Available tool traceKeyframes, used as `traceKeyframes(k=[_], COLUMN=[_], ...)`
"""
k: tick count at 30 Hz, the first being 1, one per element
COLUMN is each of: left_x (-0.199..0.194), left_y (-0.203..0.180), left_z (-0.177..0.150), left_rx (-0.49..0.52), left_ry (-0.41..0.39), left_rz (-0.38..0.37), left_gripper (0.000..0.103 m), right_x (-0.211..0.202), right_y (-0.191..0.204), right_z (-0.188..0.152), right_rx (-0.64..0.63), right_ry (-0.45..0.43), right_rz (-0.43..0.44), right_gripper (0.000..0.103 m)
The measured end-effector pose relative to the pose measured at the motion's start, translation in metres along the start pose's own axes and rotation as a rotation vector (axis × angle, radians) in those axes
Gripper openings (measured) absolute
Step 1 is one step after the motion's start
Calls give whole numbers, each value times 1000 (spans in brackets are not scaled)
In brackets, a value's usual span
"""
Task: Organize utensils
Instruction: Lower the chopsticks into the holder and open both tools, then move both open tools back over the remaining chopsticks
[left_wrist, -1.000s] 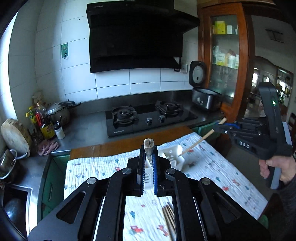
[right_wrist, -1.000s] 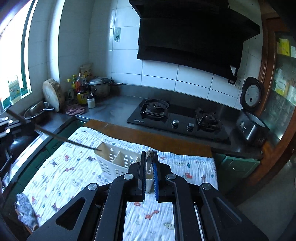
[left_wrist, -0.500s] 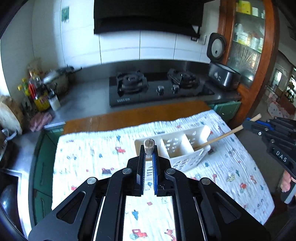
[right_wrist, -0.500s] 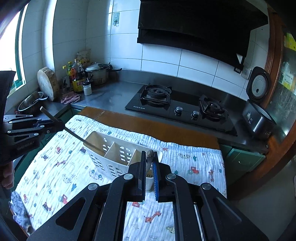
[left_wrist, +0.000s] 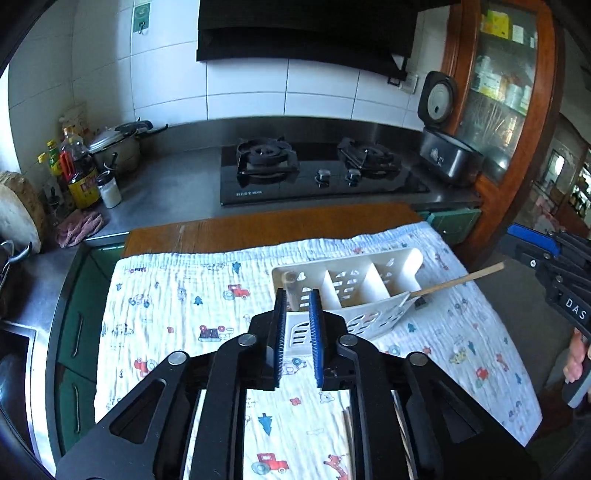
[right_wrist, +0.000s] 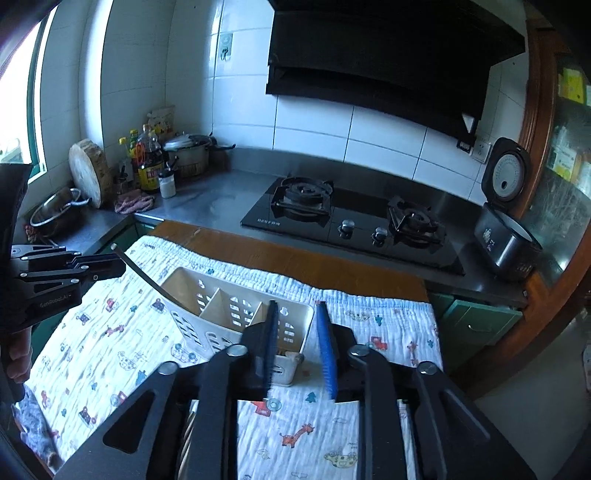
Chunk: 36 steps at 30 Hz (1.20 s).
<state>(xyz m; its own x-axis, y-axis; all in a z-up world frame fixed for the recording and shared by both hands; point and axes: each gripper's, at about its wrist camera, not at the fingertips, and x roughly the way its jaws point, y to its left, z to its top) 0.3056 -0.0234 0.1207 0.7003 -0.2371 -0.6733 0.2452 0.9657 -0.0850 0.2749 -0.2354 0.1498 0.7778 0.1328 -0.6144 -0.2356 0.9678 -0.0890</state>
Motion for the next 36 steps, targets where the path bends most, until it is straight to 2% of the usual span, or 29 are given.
traceKeyframes(k=[2, 4, 5, 10, 16, 26, 34, 36], left_x=[-13, -29, -37, -75, -106, -122, -117, -115], left_y=[-2, -4, -4, -6, -5, 3, 16, 19], left_z=[-1, -4, -6, -32, -82, -178, -246, -259], left_rx=[1, 0, -3, -12, -42, -96, -169, -188], left_ry=[-30, -56, -68, -115, -130, -112, -72, -58], left_rz=[25, 22, 27, 33, 33, 19, 44, 45], left_gripper=[32, 37, 37, 43, 44, 44, 44, 44], right_x=[-15, -31, -38, -65, -77, -65, -59, -55], right_y=[1, 3, 5, 19, 47, 76, 89, 89], right_z=[-2, -9, -12, -50, -122, -230, -273, -282], right_rx=[-9, -7, -10, -17, -20, 31, 73, 95], right_ry=[-24, -48, -56, -69, -27, 70, 106, 126], right_rz=[-15, -12, -9, 24, 64, 74, 70, 76], right_gripper=[31, 40, 44, 46, 46, 46, 39, 33])
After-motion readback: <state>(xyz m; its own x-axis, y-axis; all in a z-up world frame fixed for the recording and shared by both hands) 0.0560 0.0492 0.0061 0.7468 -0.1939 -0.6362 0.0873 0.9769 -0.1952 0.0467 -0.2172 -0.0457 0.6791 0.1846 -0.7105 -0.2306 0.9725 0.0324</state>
